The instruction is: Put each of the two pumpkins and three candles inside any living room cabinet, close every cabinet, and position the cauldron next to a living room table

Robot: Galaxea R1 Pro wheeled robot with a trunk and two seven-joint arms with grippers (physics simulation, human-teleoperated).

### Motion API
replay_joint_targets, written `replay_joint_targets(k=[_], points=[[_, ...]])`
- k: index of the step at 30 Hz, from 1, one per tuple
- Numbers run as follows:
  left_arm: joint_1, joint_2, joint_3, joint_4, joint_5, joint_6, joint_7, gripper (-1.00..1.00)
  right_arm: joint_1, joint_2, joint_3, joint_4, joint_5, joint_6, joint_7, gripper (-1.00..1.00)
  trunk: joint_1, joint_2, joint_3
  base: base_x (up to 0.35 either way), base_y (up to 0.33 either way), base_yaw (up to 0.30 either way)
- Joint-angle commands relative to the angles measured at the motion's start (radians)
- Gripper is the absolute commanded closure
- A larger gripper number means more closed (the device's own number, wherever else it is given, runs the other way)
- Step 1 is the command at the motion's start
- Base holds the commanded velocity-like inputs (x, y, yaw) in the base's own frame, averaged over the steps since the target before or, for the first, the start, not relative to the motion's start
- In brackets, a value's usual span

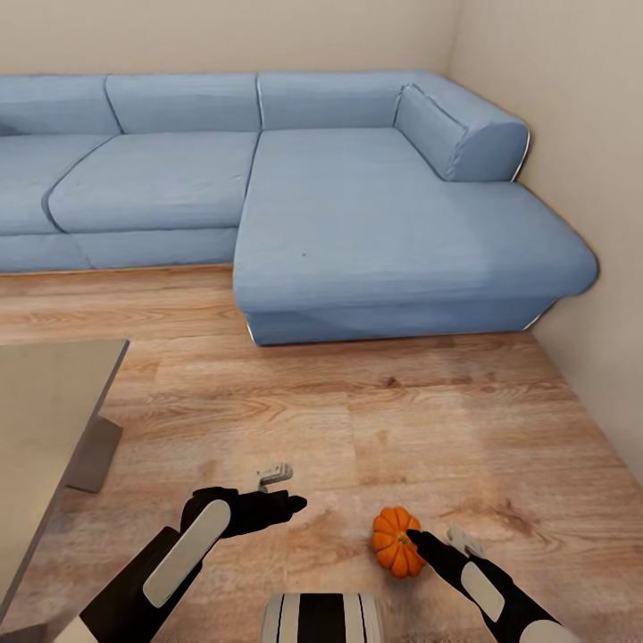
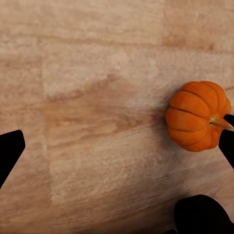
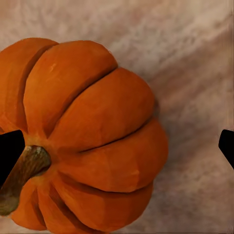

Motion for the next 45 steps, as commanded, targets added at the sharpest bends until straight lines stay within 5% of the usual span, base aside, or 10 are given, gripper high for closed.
replay_joint_targets(k=[1, 14, 45], points=[[-0.001, 0.001, -0.002, -0.001, 0.011, -0.001, 0.010, -1.00, 0.000, -0.001, 0.008, -0.001, -0.009, 0.002, 0.000, -1.00, 0.000, -0.001, -0.005, 0.000, 0.000, 0.000], [-0.001, 0.000, -0.002, -0.001, 0.011, -0.001, 0.010, -1.00, 0.000, 0.003, 0.012, -0.001, 0.001, 0.007, 0.043, -1.00, 0.004, -0.002, -0.036, 0.000, 0.000, 0.000], [-0.001, 0.000, -0.002, 0.000, 0.030, -0.001, 0.010, -1.00, 0.000, 0.004, 0.015, -0.001, 0.008, 0.008, 0.048, -1.00, 0.005, -0.003, -0.047, -0.012, 0.000, 0.000]])
